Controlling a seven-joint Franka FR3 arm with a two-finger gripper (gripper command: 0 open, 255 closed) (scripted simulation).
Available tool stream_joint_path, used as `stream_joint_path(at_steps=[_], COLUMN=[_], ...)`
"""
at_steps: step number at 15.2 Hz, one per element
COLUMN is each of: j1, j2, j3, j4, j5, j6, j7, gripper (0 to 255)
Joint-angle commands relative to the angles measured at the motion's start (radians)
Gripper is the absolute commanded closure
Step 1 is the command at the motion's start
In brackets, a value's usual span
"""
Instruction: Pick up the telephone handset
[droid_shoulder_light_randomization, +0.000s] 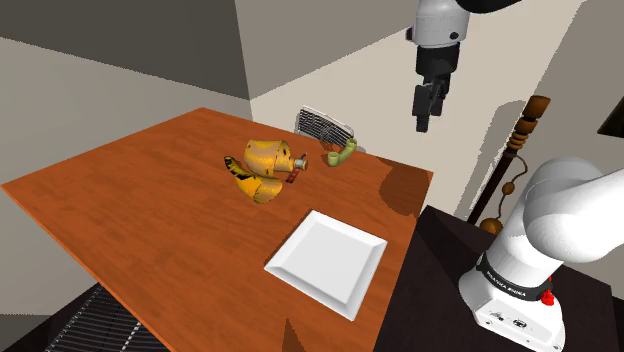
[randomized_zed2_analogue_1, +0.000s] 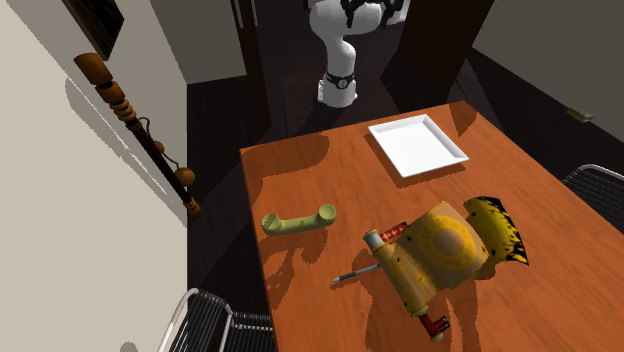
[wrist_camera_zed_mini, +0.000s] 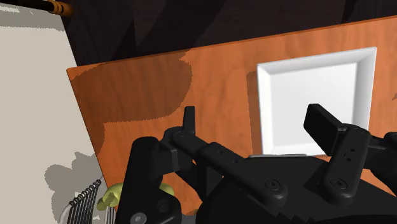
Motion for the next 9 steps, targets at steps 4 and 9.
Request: stream_joint_path(at_steps=[4, 9], j1=[-0.006, -0.012], j2=[0.067, 0.206], j3=[-0.041, -0.106], j4=[-0.020, -0.023], j5=[-0.025, -0.054], j6=[0.101, 0.267], j7=[-0.050, -0.132], gripper=[0, 0])
